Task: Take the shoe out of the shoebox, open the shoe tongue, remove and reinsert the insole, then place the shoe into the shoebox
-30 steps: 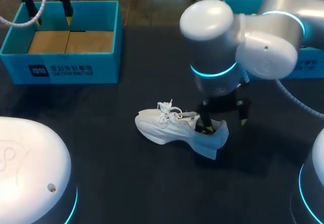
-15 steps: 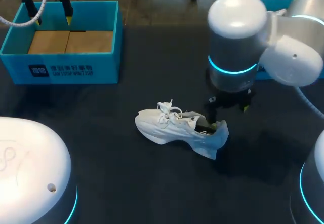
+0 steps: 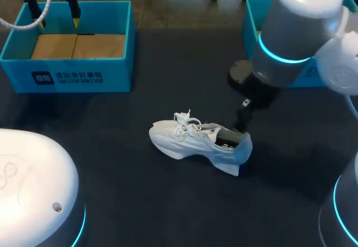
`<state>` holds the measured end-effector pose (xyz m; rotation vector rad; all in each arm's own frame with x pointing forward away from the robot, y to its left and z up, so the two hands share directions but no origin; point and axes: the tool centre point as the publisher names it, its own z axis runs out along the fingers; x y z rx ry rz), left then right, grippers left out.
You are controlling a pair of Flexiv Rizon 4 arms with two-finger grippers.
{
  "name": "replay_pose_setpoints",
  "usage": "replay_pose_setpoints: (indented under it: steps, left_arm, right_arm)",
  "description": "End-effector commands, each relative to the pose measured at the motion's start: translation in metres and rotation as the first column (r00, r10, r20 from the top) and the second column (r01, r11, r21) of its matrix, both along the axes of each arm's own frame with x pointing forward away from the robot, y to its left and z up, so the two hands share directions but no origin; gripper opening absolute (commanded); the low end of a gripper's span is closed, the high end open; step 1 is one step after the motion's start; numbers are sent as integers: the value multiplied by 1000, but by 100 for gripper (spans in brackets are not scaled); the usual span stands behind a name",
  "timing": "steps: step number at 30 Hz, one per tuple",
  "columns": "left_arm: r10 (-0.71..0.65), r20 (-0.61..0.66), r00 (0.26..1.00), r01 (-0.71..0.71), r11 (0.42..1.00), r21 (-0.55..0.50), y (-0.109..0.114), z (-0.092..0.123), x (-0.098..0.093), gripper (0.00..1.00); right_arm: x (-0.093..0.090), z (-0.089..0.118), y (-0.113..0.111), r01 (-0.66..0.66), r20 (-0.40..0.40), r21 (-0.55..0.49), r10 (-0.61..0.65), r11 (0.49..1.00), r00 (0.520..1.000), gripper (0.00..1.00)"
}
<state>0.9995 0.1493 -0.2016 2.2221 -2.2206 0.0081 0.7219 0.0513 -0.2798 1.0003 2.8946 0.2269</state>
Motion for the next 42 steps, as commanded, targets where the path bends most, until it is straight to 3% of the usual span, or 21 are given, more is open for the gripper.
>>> replay_pose_setpoints:
  steps: [1, 19, 23, 27, 34, 42]
  left_arm:
    - [0, -2, 1000, 0, 1000, 2, 0, 1, 0, 100]
    - [0, -2, 1000, 0, 1000, 2, 0, 1, 0, 100]
    - [0, -2, 1000, 0, 1000, 2, 0, 1, 0, 100]
    - [0, -2, 1000, 0, 1000, 2, 0, 1, 0, 100]
    - [0, -2, 1000, 0, 1000, 2, 0, 1, 0, 100]
    - [0, -2, 1000, 0, 1000, 2, 0, 1, 0, 100]
  right_arm:
    - [-2, -2, -9, -126, -32, 131, 131, 983, 991, 100]
    - [-2, -2, -9, -126, -32, 131, 131, 983, 991, 100]
    - [-9, 9, -25, -251, 85, 148, 241, 957, 967, 100]
    - [-18, 13, -42, -348, 130, 170, 329, 922, 935, 100]
    - [-31, 17, -77, -416, 149, 228, 391, 880, 908, 100]
    - [-29, 0, -100, -515, 133, 266, 499, 814, 857, 100]
